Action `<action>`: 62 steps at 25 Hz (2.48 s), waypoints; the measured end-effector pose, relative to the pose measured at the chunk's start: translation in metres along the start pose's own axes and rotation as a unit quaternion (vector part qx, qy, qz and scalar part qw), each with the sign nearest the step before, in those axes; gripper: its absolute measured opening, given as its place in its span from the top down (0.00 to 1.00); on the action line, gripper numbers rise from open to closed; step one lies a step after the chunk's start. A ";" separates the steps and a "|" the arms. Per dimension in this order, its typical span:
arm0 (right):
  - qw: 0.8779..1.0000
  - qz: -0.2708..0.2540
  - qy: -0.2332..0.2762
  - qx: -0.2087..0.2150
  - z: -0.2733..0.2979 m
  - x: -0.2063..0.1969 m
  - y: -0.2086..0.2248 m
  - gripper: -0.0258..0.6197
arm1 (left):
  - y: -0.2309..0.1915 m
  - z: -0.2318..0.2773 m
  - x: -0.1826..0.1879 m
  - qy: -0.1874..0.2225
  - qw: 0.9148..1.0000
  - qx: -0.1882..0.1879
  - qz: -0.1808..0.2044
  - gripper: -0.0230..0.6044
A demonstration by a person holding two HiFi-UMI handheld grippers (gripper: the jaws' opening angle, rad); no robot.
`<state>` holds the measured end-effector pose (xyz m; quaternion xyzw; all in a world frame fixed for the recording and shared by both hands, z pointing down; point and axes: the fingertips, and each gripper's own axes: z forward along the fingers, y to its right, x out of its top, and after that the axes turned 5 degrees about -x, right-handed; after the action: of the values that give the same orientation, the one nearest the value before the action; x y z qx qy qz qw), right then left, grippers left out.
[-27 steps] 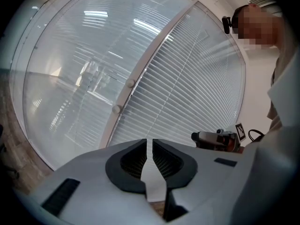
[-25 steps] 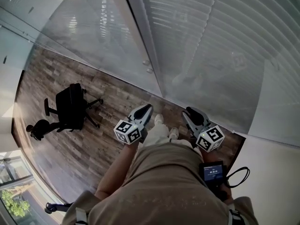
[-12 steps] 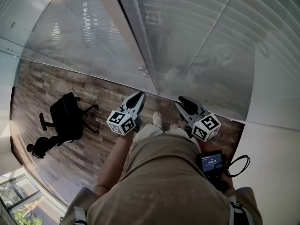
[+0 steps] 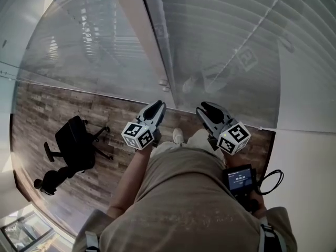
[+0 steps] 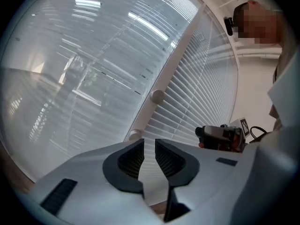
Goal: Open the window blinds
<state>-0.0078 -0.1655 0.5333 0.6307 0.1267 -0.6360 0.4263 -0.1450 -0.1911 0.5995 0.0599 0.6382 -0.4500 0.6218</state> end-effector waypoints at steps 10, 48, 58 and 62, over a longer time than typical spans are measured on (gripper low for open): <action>0.999 -0.029 0.007 -0.010 0.003 0.015 0.020 0.80 | -0.029 0.017 -0.003 0.000 0.999 -0.016 -0.049 0.73; 0.999 -0.019 0.010 0.034 0.011 0.001 0.018 0.80 | -0.041 0.065 -0.007 -0.054 0.993 0.106 -0.021 0.75; 0.999 -0.017 0.007 0.030 0.011 0.007 0.021 0.80 | -0.047 0.060 0.002 0.020 0.977 0.031 -0.212 0.75; 0.999 -0.017 0.006 0.032 0.010 0.002 0.026 0.80 | -0.046 0.065 -0.004 0.031 0.968 0.010 -0.248 0.75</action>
<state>0.0042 -0.1889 0.5433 0.6461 0.1195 -0.6428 0.3939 -0.1253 -0.2580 0.6371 -0.0801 0.6473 -0.5944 0.4704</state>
